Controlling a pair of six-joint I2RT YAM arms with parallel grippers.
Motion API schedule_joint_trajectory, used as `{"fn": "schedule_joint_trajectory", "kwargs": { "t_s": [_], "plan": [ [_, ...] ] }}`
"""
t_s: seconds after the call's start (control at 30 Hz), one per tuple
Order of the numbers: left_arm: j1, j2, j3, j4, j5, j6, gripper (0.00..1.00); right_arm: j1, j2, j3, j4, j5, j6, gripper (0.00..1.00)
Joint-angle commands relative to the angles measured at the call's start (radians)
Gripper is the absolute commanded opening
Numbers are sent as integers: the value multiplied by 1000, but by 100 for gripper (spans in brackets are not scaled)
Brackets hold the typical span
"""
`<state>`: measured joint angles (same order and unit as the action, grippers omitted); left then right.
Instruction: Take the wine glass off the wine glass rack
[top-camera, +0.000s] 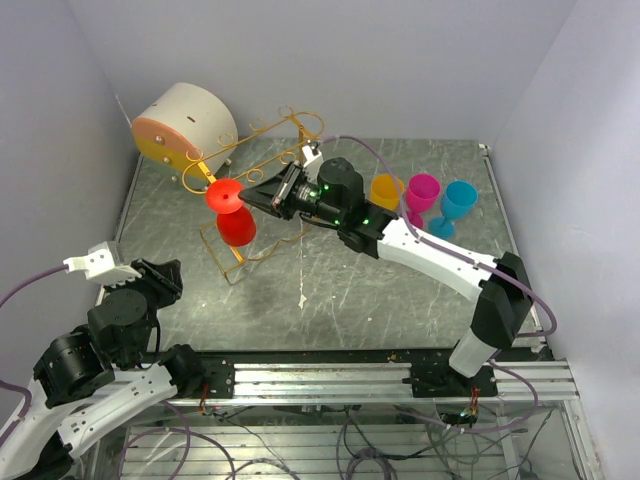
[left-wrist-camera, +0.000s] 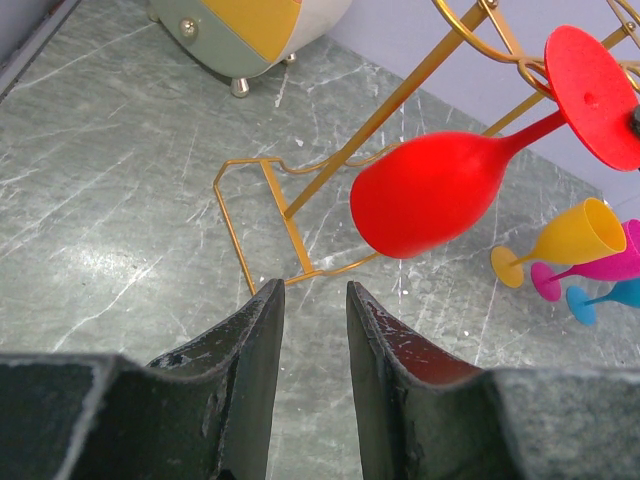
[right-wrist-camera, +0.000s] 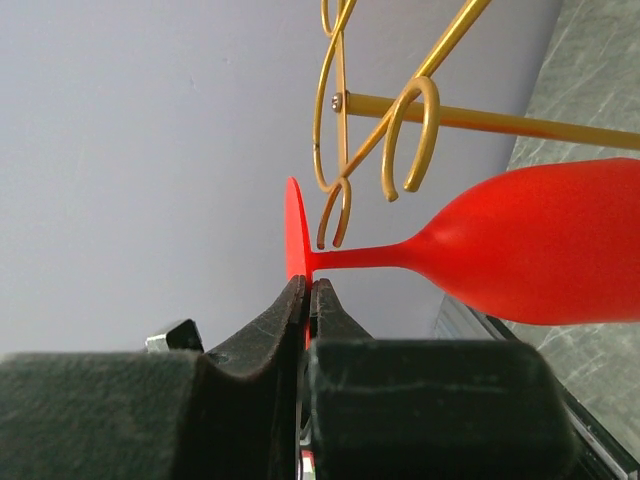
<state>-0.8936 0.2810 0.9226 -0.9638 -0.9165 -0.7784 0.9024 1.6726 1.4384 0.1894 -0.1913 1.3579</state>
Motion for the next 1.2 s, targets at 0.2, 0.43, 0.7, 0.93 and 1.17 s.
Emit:
{"fn": "schedule_joint_trajectory", "kwargs": {
  "t_s": [0.2, 0.43, 0.7, 0.93, 1.17],
  "plan": [
    [-4, 8, 22, 8, -30, -12, 42, -24, -103, -58, 32, -77, -26, 0],
    [-3, 27, 15, 72, 19, 37, 44, -72, -246, -148, -125, -227, -253, 0],
    [-4, 254, 265, 149, 340, -38, 58, -71, -417, 89, -827, 160, -1012, 0],
    [-3, 595, 541, 149, 656, -176, 67, -49, -512, 36, -925, 473, -1338, 0],
    [-1, 706, 457, 394, 881, -375, 79, 155, -615, -84, -801, 748, -1506, 0]
  ]
}}
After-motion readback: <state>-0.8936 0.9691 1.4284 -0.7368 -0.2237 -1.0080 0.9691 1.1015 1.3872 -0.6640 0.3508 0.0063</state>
